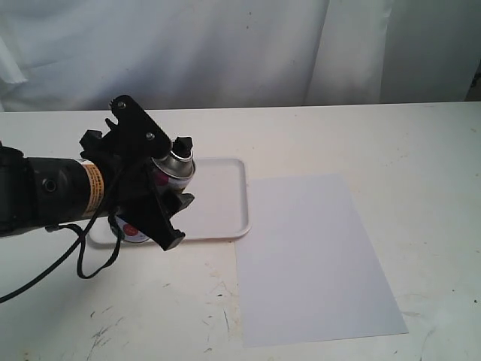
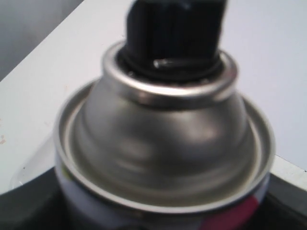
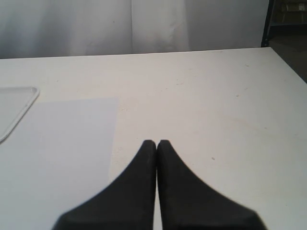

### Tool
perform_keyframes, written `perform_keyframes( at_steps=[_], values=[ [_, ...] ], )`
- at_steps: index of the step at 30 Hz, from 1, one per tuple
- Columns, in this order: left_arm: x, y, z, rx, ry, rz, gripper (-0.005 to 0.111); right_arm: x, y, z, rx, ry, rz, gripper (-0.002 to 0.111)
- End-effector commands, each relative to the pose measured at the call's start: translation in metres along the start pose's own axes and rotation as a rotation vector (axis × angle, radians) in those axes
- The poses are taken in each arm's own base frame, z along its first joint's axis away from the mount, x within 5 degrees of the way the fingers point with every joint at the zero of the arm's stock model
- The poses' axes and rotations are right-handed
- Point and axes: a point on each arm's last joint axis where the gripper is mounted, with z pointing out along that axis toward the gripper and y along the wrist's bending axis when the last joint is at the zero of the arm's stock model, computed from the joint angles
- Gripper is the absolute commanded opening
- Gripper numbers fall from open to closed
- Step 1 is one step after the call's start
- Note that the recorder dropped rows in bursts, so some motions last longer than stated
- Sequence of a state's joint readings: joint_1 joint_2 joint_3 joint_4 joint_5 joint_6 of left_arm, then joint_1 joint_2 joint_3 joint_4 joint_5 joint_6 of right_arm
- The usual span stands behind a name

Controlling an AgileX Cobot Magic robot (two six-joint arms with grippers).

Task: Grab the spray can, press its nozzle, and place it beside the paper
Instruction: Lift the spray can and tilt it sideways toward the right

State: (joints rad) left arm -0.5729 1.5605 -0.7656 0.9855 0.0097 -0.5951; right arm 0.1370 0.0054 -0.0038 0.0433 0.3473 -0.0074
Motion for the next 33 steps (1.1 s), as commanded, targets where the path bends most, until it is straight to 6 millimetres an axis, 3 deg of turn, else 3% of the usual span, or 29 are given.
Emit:
perform_keyframes(
  at_steps=[1, 13, 24, 28, 33],
  values=[
    [-0.009, -0.001, -0.003, 0.016, -0.047, -0.064, 0.000, 0.000, 0.000, 0.000, 0.008, -0.014, 0.001, 0.000],
    [-0.019, -0.016, 0.003, 0.012, -0.013, 0.054, 0.000, -0.035, -0.001, -0.008, -0.003, -0.412, 0.096, 0.000],
    [-0.031, -0.007, 0.012, -0.046, 0.014, 0.055, 0.000, -0.044, -0.002, -0.012, 0.002, -0.521, 0.096, 0.000],
    [-0.038, -0.004, 0.011, -0.055, -0.007, 0.058, 0.000, -0.043, -0.003, -0.011, -0.014, -0.504, 0.188, 0.000],
    [-0.043, 0.001, 0.016, -0.105, 0.037, 0.077, 0.000, -0.071, 0.000, -0.021, -0.034, -0.482, 0.204, 0.000]
  ],
)
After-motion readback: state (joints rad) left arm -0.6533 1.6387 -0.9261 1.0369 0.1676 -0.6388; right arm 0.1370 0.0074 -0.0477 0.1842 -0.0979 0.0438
